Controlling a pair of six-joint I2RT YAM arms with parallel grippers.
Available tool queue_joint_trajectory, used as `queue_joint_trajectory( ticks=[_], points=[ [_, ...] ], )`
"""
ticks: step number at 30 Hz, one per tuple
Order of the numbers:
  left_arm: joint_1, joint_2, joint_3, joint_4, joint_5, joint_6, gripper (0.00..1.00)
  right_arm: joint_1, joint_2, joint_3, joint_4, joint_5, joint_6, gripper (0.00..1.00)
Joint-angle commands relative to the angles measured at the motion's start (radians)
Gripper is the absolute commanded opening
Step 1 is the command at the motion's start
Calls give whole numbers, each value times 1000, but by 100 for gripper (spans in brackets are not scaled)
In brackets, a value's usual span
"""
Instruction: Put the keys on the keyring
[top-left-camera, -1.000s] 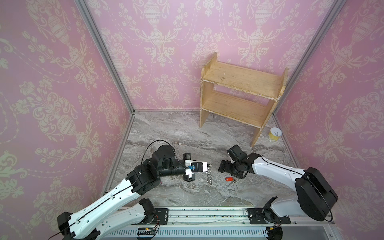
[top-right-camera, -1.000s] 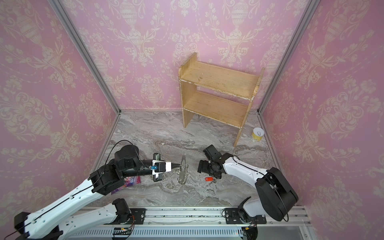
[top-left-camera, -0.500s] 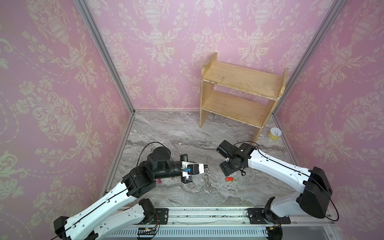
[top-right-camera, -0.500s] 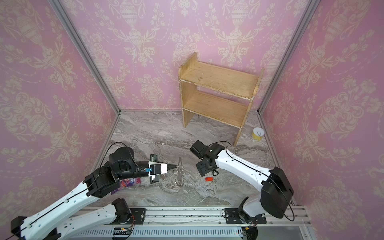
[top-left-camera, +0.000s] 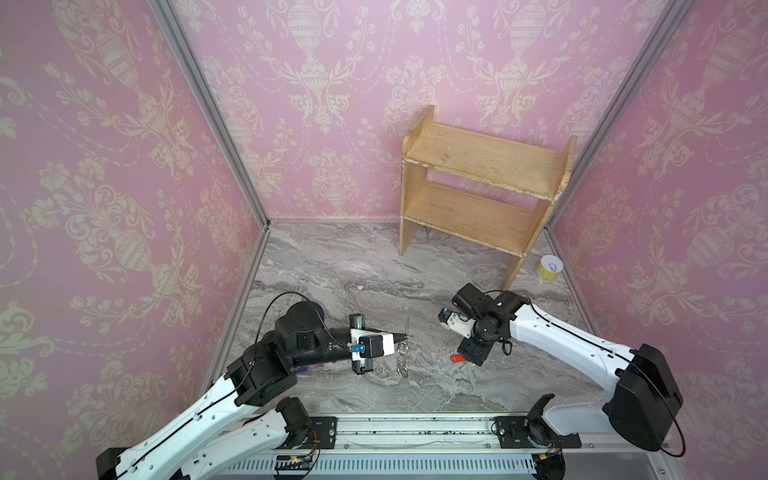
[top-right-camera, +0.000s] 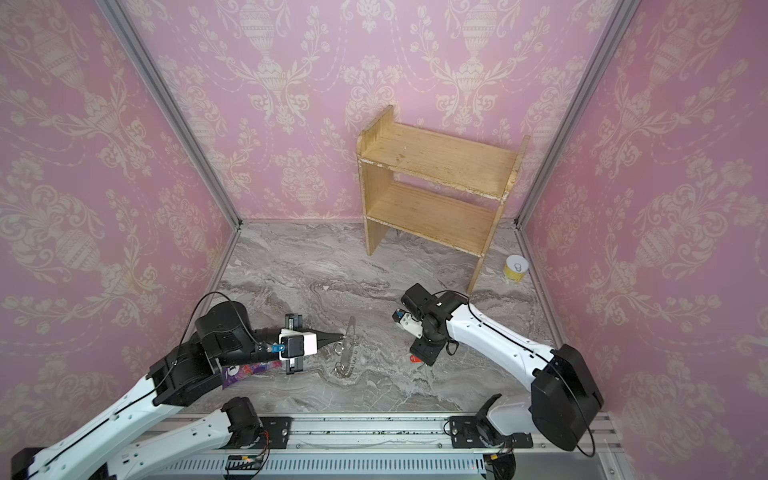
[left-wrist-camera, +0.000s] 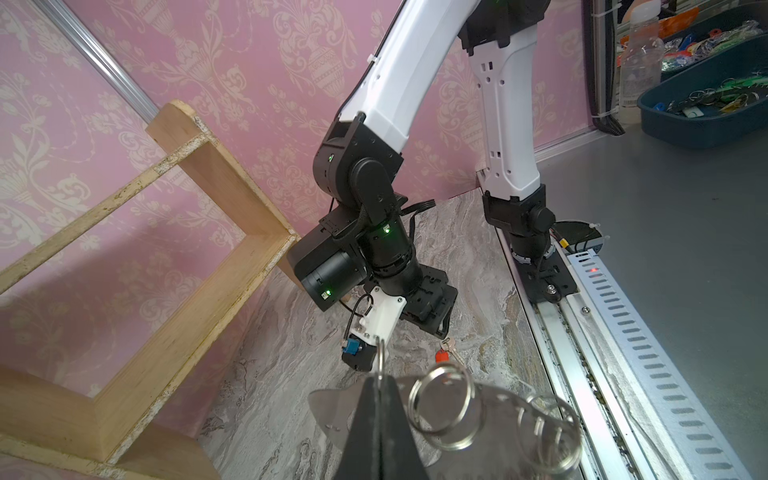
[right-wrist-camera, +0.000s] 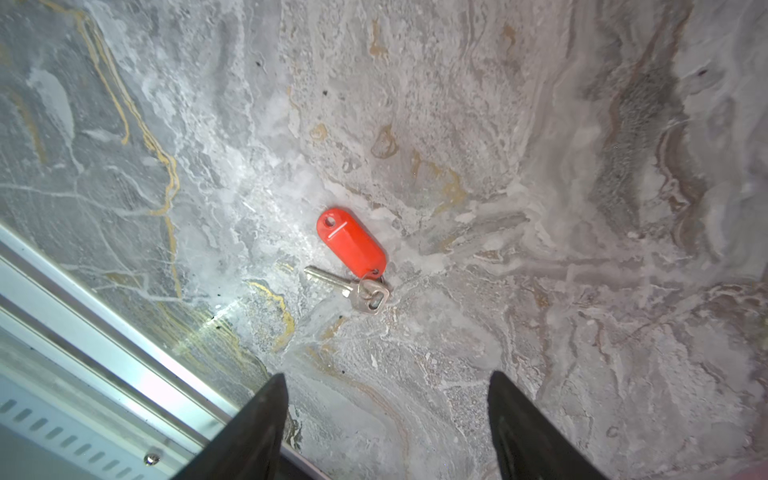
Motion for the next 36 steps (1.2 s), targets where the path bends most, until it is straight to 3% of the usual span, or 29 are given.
queue_joint_trajectory(
  ticks=[1,6,11,18,23,29,36],
  points=[
    [7,-17,-9,13,15,-18,0,-15,28,-34,19,-111,-119,76],
    [6,-26,-15,18,14,-15,0,-12,59,-85,76,-24,-149,73],
    [6,-26,-18,23,10,-11,0,-6,48,-139,143,-60,-123,52],
    [7,-22,-20,22,8,-11,0,67,85,-172,195,66,-133,44],
    [7,-26,-18,10,1,-8,0,67,141,-150,149,-8,-138,51],
    [7,-37,-19,-3,-8,-3,0,62,207,-124,115,-5,-124,57],
    [7,-50,-22,-12,-22,6,0,64,217,-122,170,-56,-119,36]
  ],
)
